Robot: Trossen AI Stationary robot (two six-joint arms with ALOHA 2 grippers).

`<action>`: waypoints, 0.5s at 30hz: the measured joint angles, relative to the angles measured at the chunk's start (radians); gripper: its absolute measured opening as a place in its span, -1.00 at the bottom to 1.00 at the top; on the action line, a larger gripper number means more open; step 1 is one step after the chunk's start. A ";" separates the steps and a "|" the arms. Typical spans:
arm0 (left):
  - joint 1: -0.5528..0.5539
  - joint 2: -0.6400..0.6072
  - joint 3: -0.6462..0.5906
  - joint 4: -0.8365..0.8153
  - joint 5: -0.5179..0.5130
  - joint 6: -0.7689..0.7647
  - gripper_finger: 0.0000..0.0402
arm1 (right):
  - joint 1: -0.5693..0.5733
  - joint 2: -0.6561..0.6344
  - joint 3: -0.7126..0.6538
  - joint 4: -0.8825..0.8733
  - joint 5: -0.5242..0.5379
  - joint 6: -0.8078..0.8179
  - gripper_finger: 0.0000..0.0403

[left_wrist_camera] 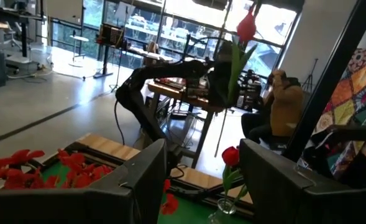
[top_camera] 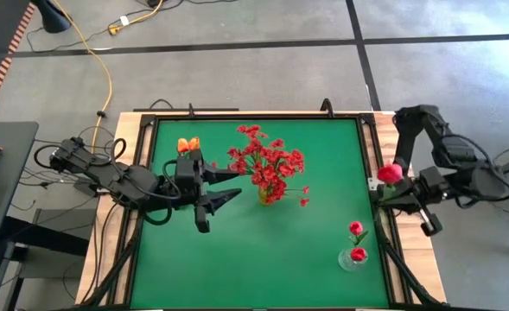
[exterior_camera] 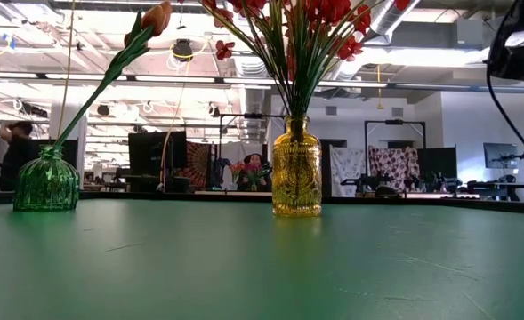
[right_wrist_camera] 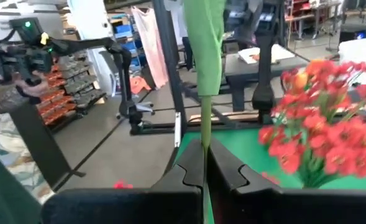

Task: Sort flowers into vase by color
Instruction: Put the red flower into the transparent vase

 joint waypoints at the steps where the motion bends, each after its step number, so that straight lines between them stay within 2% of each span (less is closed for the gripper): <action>1: 0.000 0.000 0.000 0.000 0.000 0.000 -0.05 | 0.013 0.004 -0.013 -0.003 0.011 0.026 -0.86; 6: 0.000 0.000 0.000 -0.006 0.000 -0.007 -0.05 | 0.073 0.042 -0.083 0.007 0.086 0.170 -0.86; 15: 0.005 0.000 0.000 -0.015 -0.027 -0.014 -0.06 | 0.216 0.176 -0.151 0.018 0.315 0.363 -0.86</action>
